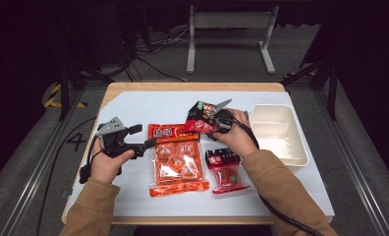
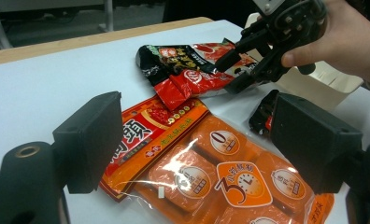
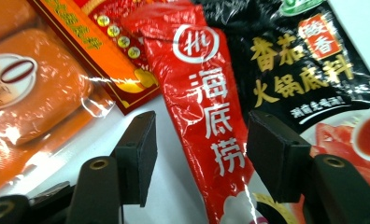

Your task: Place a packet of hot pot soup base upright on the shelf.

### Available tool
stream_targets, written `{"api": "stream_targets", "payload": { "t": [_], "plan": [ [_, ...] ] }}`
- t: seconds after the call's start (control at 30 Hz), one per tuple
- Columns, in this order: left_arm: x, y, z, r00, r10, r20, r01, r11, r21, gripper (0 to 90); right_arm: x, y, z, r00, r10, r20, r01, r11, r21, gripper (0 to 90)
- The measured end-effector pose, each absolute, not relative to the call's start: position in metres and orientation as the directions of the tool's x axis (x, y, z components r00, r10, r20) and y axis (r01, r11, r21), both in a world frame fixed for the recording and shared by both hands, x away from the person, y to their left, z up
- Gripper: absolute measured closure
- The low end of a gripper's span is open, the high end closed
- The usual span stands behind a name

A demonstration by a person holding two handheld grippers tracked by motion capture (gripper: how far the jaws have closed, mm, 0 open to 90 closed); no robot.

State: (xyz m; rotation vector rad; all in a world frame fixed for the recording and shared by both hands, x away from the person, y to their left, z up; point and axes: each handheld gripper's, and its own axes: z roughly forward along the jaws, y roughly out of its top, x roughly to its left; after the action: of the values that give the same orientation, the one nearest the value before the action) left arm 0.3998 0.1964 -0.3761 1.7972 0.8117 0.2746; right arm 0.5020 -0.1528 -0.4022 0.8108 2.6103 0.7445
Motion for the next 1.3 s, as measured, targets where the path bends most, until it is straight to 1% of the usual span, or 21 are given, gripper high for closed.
{"api": "stream_targets", "payload": {
  "t": [0.2, 0.33, 0.43, 0.5, 0.57, 0.6, 0.7, 0.8, 0.97, 1.17, 1.3],
  "plan": [
    [0.4, 0.197, -0.377, 0.739, 0.642, -0.204, 0.396, -0.169, 0.903, 18.4, 0.506, -0.146, -0.408, -0.804, 0.571, -0.166, 0.421, 0.744, 0.518, 45.2],
    [0.401, 0.197, -0.377, 0.743, 0.639, -0.2, 0.394, -0.175, 0.902, 18.3, 0.507, -0.142, -0.411, -0.808, 0.551, -0.21, 0.406, 0.778, 0.479, 51.2],
    [0.401, 0.198, -0.379, 0.74, 0.64, -0.205, 0.396, -0.169, 0.903, 18.4, 0.508, -0.14, -0.414, -0.811, 0.528, -0.253, 0.38, 0.804, 0.458, 58.8],
    [0.401, 0.198, -0.379, 0.738, 0.642, -0.208, 0.402, -0.169, 0.9, 18.4, 0.508, -0.139, -0.415, -0.817, 0.511, -0.267, 0.367, 0.817, 0.444, 60.7],
    [0.401, 0.198, -0.379, 0.736, 0.643, -0.211, 0.401, -0.164, 0.901, 18.4, 0.508, -0.137, -0.415, -0.828, 0.488, -0.278, 0.346, 0.833, 0.431, 65.2],
    [0.401, 0.198, -0.379, 0.737, 0.642, -0.212, 0.402, -0.165, 0.901, 18.3, 0.508, -0.136, -0.414, -0.831, 0.479, -0.281, 0.34, 0.839, 0.426, 68.1],
    [0.401, 0.198, -0.38, 0.736, 0.641, -0.216, 0.407, -0.164, 0.899, 18.4, 0.505, -0.132, -0.41, -0.849, 0.451, -0.274, 0.32, 0.853, 0.413, 81.8],
    [0.402, 0.198, -0.381, 0.737, 0.641, -0.215, 0.407, -0.167, 0.898, 18.3, 0.506, -0.132, -0.407, -0.861, 0.434, -0.266, 0.306, 0.86, 0.409, 87.7],
    [0.402, 0.198, -0.383, 0.734, 0.64, -0.227, 0.418, -0.163, 0.894, 18.3, 0.507, -0.133, -0.406, -0.865, 0.421, -0.272, 0.291, 0.864, 0.411, 90.0],
    [0.403, 0.197, -0.384, 0.731, 0.643, -0.231, 0.423, -0.162, 0.891, 18.3, 0.505, -0.136, -0.399, -0.848, 0.437, -0.299, 0.273, 0.845, 0.459, 90.0],
    [0.403, 0.194, -0.384, 0.737, 0.634, -0.234, 0.422, -0.163, 0.892, 18.3, 0.502, -0.141, -0.387, -0.83, 0.473, -0.295, 0.269, 0.804, 0.53, 90.0]
  ]
}}
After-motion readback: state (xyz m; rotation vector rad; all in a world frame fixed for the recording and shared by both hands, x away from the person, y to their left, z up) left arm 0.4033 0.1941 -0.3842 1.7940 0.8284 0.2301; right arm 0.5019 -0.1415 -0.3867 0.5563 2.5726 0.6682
